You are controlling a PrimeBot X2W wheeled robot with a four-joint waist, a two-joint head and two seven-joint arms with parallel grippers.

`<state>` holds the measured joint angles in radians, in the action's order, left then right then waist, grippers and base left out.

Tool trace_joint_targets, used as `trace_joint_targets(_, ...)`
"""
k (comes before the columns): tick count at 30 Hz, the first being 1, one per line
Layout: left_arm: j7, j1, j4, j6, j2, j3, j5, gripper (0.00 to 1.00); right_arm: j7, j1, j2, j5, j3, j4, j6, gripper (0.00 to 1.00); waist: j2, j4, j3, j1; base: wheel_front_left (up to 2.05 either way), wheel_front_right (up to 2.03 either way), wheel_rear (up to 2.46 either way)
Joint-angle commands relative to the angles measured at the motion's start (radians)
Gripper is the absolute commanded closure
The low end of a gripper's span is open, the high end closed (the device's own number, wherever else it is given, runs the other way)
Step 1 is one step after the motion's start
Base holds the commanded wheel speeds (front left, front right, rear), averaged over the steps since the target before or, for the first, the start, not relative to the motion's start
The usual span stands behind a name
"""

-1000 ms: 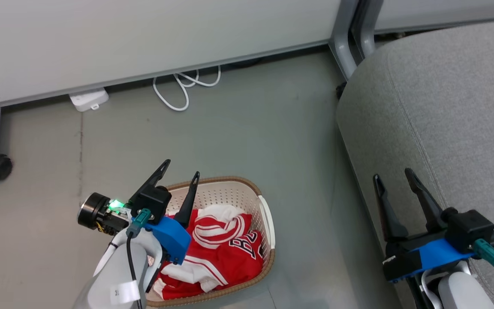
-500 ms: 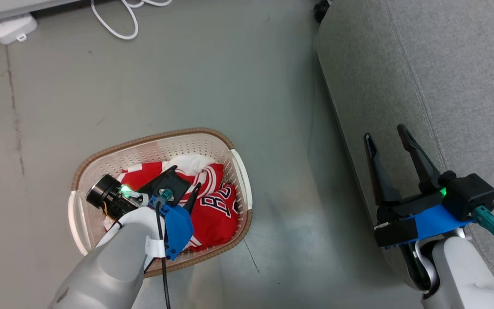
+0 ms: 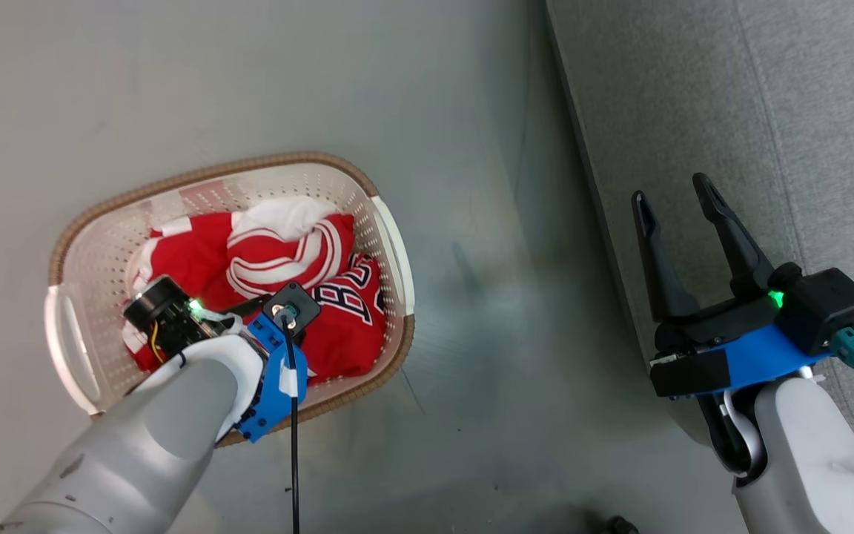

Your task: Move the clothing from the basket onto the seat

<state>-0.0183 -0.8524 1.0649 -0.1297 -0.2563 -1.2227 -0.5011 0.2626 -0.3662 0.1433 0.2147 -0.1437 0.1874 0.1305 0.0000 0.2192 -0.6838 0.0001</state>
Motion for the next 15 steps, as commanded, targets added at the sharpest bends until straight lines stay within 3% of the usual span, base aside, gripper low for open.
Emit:
trace_joint_targets(1, -0.022, -0.037, -0.017, -0.001, -0.021, -0.030, -0.002, 0.00, 0.004, -0.024, 0.005, 0.004, -0.003, -0.006, 0.000, 0.00, 0.0000, 0.013, -0.043, -0.0001, 0.00, 0.00, 0.00)
trace_joint_targets(10, -0.209, -0.057, -0.098, -0.001, -0.081, -0.060, 0.009, 0.00, 0.004, -0.055, 0.000, 0.007, -0.005, -0.030, 0.000, 0.00, 0.0000, 0.034, -0.139, -0.0001, 0.00, 0.00, 0.00)
trace_joint_targets(15, -0.259, -0.077, -0.130, -0.001, -0.108, -0.060, 0.024, 0.00, 0.004, -0.077, -0.002, 0.008, -0.005, -0.044, 0.000, 0.00, 0.0000, 0.042, -0.191, -0.0001, 0.00, 0.00, 0.00)
